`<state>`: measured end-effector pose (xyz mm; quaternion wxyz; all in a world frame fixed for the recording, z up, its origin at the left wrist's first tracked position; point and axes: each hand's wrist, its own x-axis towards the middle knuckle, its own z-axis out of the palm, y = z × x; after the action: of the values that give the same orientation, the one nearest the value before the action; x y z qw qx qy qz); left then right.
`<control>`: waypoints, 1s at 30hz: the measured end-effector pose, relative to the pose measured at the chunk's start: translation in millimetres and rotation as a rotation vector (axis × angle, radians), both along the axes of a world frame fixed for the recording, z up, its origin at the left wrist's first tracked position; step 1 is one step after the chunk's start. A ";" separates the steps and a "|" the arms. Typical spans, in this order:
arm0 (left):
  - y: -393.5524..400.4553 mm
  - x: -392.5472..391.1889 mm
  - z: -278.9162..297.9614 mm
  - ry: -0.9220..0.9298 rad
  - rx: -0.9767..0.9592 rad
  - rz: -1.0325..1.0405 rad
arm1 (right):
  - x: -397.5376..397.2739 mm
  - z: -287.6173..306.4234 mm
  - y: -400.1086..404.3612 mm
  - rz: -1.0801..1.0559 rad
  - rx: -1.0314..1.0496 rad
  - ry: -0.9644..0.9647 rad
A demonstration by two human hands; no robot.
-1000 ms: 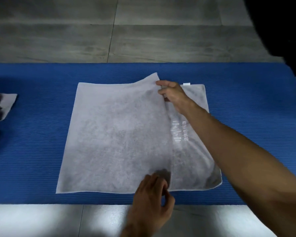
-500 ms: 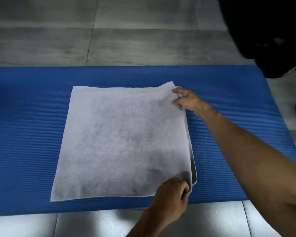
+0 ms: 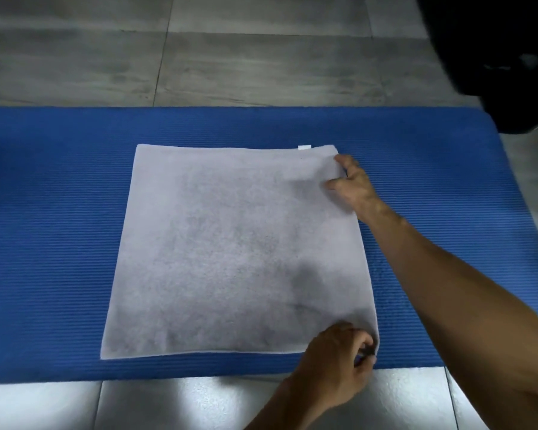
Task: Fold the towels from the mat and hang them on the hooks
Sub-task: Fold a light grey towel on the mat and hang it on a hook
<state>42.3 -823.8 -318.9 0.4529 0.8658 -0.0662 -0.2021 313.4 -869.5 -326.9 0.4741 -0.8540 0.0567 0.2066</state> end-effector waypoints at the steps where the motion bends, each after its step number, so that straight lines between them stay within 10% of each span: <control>1: 4.6 -1.6 -2.7 0.003 0.008 0.002 | -3.6 -0.8 3.0 -0.011 -0.041 -0.059; 9: 142.2 -18.5 -32.7 -0.318 0.236 0.414 | -103.2 -33.9 55.9 0.313 -0.396 -0.688; 19: 274.1 -108.1 -49.7 -0.108 0.719 0.500 | -165.0 -68.5 73.3 0.559 -0.697 -0.478; 30: 268.6 111.4 -55.5 -0.181 0.627 0.183 | -163.3 -67.6 76.2 0.528 -0.664 -0.507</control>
<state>153.7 -555.3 -374.4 0.1730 0.9798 0.0372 -0.0932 150.1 -793.4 -394.5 0.1067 -0.9676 -0.2159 0.0760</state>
